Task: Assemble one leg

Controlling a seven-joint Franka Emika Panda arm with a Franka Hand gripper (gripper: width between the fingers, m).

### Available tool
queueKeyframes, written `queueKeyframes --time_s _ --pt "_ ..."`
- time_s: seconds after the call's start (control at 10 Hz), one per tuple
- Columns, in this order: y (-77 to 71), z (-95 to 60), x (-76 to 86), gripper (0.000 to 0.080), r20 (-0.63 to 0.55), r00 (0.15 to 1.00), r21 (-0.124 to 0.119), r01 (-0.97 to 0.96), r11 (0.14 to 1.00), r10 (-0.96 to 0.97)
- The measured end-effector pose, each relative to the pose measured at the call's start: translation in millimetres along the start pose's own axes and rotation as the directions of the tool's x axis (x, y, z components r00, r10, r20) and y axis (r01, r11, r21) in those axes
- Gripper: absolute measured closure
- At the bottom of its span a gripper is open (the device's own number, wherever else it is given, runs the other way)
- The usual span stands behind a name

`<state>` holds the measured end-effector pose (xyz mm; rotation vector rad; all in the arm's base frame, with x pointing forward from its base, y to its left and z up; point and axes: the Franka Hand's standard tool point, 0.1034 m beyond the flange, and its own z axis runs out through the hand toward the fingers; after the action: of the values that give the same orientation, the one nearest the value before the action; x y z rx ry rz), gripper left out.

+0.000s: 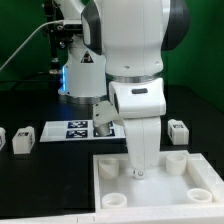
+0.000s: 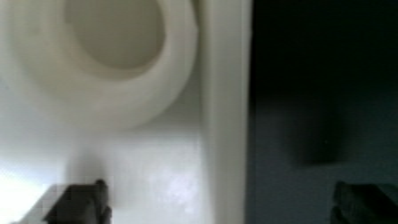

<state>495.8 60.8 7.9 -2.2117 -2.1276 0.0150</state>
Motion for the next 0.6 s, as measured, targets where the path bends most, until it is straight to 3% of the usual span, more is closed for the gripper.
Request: queueKeyframes --time_s 0.6 --pt "-0.2 0.6 -0.8 0.015 0.0 1.0 0.001 -0.002 1.0 0.002"
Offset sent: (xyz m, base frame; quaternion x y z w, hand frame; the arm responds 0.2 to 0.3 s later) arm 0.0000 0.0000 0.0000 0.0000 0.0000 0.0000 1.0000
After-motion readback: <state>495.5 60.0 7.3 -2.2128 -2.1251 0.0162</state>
